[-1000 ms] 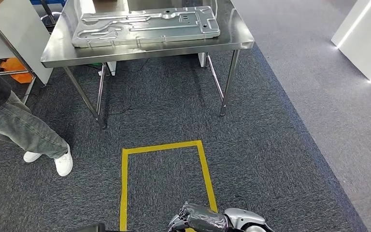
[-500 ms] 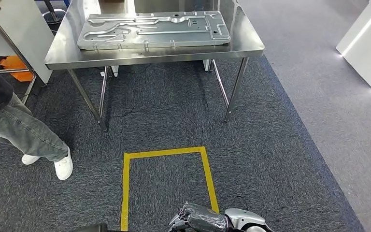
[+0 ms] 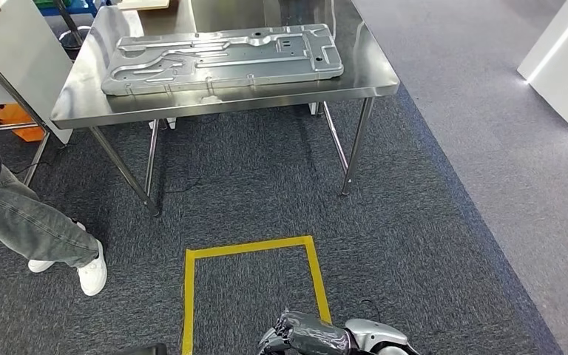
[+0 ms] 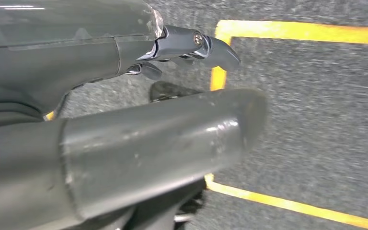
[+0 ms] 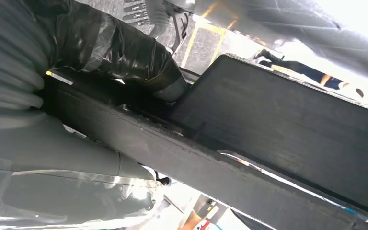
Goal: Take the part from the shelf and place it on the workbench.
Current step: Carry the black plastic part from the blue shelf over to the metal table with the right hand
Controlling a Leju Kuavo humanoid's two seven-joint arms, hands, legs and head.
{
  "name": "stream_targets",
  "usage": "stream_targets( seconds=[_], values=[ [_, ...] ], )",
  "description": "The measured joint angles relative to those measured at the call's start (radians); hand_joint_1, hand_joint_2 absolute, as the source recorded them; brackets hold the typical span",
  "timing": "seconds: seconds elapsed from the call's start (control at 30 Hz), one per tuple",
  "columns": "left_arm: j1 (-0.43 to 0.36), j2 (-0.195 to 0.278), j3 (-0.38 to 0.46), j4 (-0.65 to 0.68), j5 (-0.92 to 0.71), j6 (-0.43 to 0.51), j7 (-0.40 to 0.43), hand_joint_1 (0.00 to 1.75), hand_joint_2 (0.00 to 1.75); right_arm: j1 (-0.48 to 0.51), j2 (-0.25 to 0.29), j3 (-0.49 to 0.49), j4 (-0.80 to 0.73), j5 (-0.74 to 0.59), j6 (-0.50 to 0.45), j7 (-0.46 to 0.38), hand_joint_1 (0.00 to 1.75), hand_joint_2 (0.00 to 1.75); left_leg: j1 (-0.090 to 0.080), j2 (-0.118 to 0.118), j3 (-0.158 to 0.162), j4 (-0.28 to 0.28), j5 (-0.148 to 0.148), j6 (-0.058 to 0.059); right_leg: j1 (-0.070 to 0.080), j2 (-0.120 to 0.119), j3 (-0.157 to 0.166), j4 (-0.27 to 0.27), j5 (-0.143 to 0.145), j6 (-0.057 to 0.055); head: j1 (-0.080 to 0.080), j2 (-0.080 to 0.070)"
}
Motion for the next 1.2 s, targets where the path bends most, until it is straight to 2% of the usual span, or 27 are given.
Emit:
stream_targets(
  seconds=[0.07,0.13,0.2,0.27,0.33,0.37,0.4,0.43,0.5,0.53,0.57,0.63,0.7,0.73,0.77,0.83,0.87,0.9,0.93,1.0,1.03,1.07,1.13,1.2],
  values=[
    [0.001,0.002,0.000,0.000,0.000,0.000,0.000,0.00,0.00,0.000,0.000,0.000,0.000,0.000,0.000,0.000,1.75,1.75,-0.007,0.002,0.012,-0.065,0.049,0.015,0.001,0.000,0.009,-0.001,-0.015,0.011,0.000,0.000],
    [0.000,0.002,0.000,0.001,0.000,0.000,0.000,0.00,0.00,0.000,0.000,0.000,0.000,0.000,0.000,0.000,1.75,1.75,-0.009,0.000,0.019,-0.074,0.046,0.029,0.002,0.000,0.013,0.004,-0.016,0.024,0.000,0.000],
    [0.000,0.001,-0.001,0.001,0.000,0.000,0.000,0.00,0.00,-0.001,0.000,-0.001,-0.001,0.000,0.000,0.000,1.75,1.75,-0.004,-0.001,0.039,-0.087,0.045,0.041,0.002,0.000,0.006,0.041,-0.016,0.033,0.000,0.000],
    [-0.002,0.001,0.000,0.001,0.000,0.000,0.000,0.00,0.00,-0.001,0.000,-0.001,-0.001,0.000,0.000,0.000,1.75,1.75,-0.001,-0.001,0.059,-0.095,0.037,0.051,-0.001,-0.001,-0.045,0.135,-0.044,0.040,0.000,0.000],
    [-0.002,0.001,0.000,0.001,0.000,0.000,-0.001,0.00,0.00,0.000,0.000,-0.001,-0.001,0.000,0.000,0.000,1.75,1.75,-0.001,-0.002,0.073,-0.096,0.024,0.055,-0.003,-0.001,-0.127,0.247,-0.097,0.047,0.000,0.000],
    [-0.002,0.001,0.000,0.001,0.000,0.000,-0.001,0.00,0.00,0.001,0.000,-0.001,-0.001,0.000,0.000,0.000,1.75,1.75,-0.001,-0.002,0.081,-0.096,0.016,0.055,-0.004,-0.001,-0.158,0.276,-0.111,0.050,0.000,0.000],
    [-0.001,0.001,0.000,0.001,0.000,0.000,0.000,0.00,0.00,0.001,0.000,-0.001,-0.001,0.000,0.000,0.000,1.75,1.75,-0.001,-0.003,0.092,-0.095,0.007,0.053,-0.006,-0.001,-0.175,0.273,-0.106,0.051,0.000,0.000],
    [0.000,0.000,-0.001,0.001,0.000,0.000,0.000,0.00,0.00,0.001,0.000,-0.001,-0.001,0.000,0.000,0.000,1.75,1.75,-0.001,-0.004,0.105,-0.095,-0.003,0.051,-0.007,-0.001,-0.174,0.237,-0.076,0.051,0.000,0.000],
    [0.000,-0.002,-0.001,0.001,0.000,0.000,0.000,0.00,0.00,0.002,0.000,-0.001,0.000,0.000,0.000,0.000,1.75,1.75,-0.001,-0.005,0.133,-0.095,-0.023,0.044,-0.007,-0.002,-0.146,0.115,0.022,0.046,0.000,0.000],
    [-0.002,-0.003,-0.001,0.001,0.000,-0.001,-0.001,0.00,0.00,0.002,0.000,-0.001,0.000,0.001,-0.001,0.000,1.75,1.75,-0.001,-0.006,0.141,-0.095,-0.032,0.039,-0.004,-0.003,-0.135,0.067,0.053,0.041,0.001,0.000],
    [-0.003,-0.003,-0.001,0.001,0.000,-0.001,-0.002,0.00,0.00,0.003,0.000,-0.001,0.000,0.002,-0.001,0.000,1.75,1.75,-0.002,-0.006,0.144,-0.097,-0.040,0.033,-0.001,-0.004,-0.131,0.040,0.073,0.035,0.001,0.000],
    [-0.004,-0.004,-0.001,0.001,0.000,-0.002,-0.003,0.00,0.00,0.004,0.000,-0.002,-0.001,0.003,-0.004,0.001,1.75,1.75,-0.004,-0.005,0.151,-0.097,-0.045,0.018,0.002,-0.002,-0.127,0.028,0.071,0.022,0.001,0.000],
    [-0.005,-0.004,-0.002,0.001,0.001,-0.002,-0.004,0.00,0.00,0.004,0.000,-0.002,-0.002,0.006,-0.007,0.001,1.75,1.75,-0.003,-0.003,0.155,-0.077,-0.051,0.008,-0.001,0.000,-0.107,0.020,0.070,0.008,0.001,0.000],
    [-0.007,-0.004,-0.002,0.001,0.001,-0.003,-0.005,0.00,0.00,0.004,0.000,-0.002,-0.002,0.008,-0.010,0.001,1.75,1.75,-0.001,-0.002,0.142,-0.044,-0.061,0.004,-0.003,-0.001,-0.095,0.016,0.065,0.002,0.001,0.000],
    [-0.008,-0.005,-0.002,0.001,0.002,-0.002,-0.005,0.00,0.00,0.004,0.000,-0.002,-0.002,0.010,-0.013,0.001,1.75,1.75,0.000,-0.002,0.113,0.008,-0.079,0.000,-0.003,-0.002,-0.085,0.014,0.060,-0.003,0.001,0.000],
    [-0.009,-0.005,-0.003,0.001,0.002,-0.002,-0.005,0.00,0.00,0.005,0.000,-0.002,-0.002,0.012,-0.016,0.001,1.75,1.75,0.001,-0.002,0.032,0.133,-0.128,-0.009,-0.002,-0.002,-0.070,0.013,0.045,-0.009,0.001,0.000],
    [-0.008,-0.006,-0.003,0.001,0.003,-0.002,-0.005,0.00,0.00,0.006,0.000,-0.002,-0.002,0.012,-0.017,0.002,1.75,1.75,0.002,-0.001,-0.003,0.174,-0.145,-0.011,-0.001,-0.001,-0.062,0.013,0.037,-0.010,0.001,0.000],
    [-0.006,-0.006,-0.003,0.001,0.003,-0.002,-0.005,0.00,0.00,0.007,0.000,-0.002,-0.002,0.012,-0.017,0.002,1.75,1.75,0.002,-0.001,-0.024,0.184,-0.143,-0.011,0.000,0.000,-0.052,0.013,0.029,-0.010,0.001,0.000],
    [-0.005,-0.006,-0.004,0.001,0.004,-0.002,-0.005,0.00,0.00,0.007,0.000,-0.002,-0.002,0.012,-0.017,0.002,1.75,1.75,0.002,-0.001,-0.028,0.158,-0.118,-0.009,0.001,0.001,-0.039,0.013,0.020,-0.009,0.001,0.000],
    [-0.003,-0.006,-0.004,0.001,0.004,-0.001,-0.005,0.00,0.00,0.008,0.000,-0.003,-0.002,0.012,-0.017,0.002,1.75,1.75,-0.002,0.000,-0.001,0.036,-0.019,0.002,0.002,0.002,-0.012,0.012,0.001,-0.006,0.001,0.000],
    [-0.002,-0.005,-0.004,0.001,0.005,-0.001,-0.005,0.00,0.00,0.008,0.000,-0.003,-0.002,0.012,-0.017,0.003,1.75,1.75,-0.006,0.001,0.011,-0.017,0.011,0.008,0.002,0.003,-0.002,0.011,-0.007,-0.002,0.001,0.000],
    [-0.002,-0.004,-0.004,0.001,0.006,-0.001,-0.005,0.00,0.00,0.009,0.000,-0.004,-0.002,0.013,-0.018,0.003,1.75,1.75,-0.011,0.000,0.020,-0.050,0.028,0.016,0.002,0.003,0.003,0.010,-0.014,0.004,0.001,0.000],
    [-0.002,-0.003,-0.005,0.001,0.007,0.000,-0.006,0.00,0.00,0.010,0.000,-0.005,-0.001,0.014,-0.018,0.004,1.75,1.75,-0.017,-0.001,0.023,-0.068,0.028,0.030,0.003,0.004,0.012,0.011,-0.017,0.016,0.001,0.000],
    [-0.001,-0.004,-0.006,0.001,0.008,0.000,-0.006,0.00,0.00,0.011,-0.001,-0.006,-0.001,0.015,-0.019,0.005,1.75,1.75,-0.011,-0.002,0.044,-0.084,0.042,0.042,0.004,0.003,0.019,0.027,-0.021,0.028,0.001,0.000]
  ],
)
